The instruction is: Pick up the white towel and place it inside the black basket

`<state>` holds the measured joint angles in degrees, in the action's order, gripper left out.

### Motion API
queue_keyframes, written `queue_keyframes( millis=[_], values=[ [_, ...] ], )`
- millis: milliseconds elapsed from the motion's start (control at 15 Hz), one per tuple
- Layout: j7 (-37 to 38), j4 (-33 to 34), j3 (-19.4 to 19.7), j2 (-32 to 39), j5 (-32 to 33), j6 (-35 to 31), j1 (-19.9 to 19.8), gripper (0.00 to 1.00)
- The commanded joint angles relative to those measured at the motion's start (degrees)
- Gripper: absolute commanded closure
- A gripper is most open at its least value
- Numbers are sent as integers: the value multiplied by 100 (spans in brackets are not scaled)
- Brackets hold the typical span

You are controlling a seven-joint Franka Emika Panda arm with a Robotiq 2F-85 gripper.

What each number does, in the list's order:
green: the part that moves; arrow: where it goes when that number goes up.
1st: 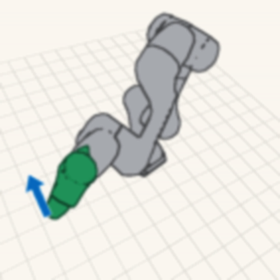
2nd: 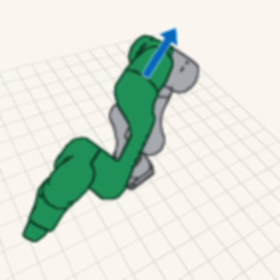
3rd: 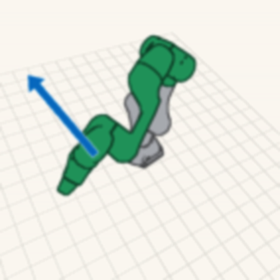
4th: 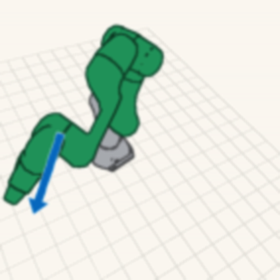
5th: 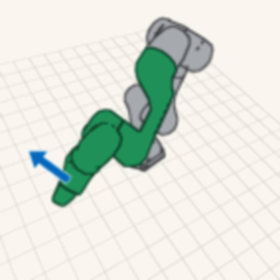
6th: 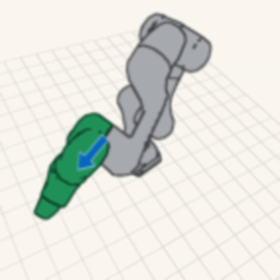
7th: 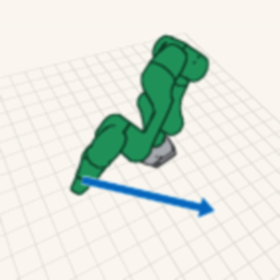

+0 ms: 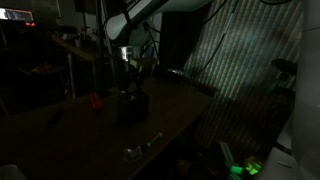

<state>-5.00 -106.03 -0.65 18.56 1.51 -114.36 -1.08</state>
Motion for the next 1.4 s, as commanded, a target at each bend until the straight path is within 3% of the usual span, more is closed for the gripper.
queue_keyframes(
  millis=[0,67,133,800,1333],
  values=[
    [20,-187,-1,-513,-114,-36,-1,32],
    [32,-192,-4,-569,-123,-47,5,26],
    [43,-214,-6,-617,-118,-67,15,26],
    [50,-436,-15,-681,-159,-92,14,99],
    [-25,-529,-69,-592,-305,-117,12,100]
  ],
)
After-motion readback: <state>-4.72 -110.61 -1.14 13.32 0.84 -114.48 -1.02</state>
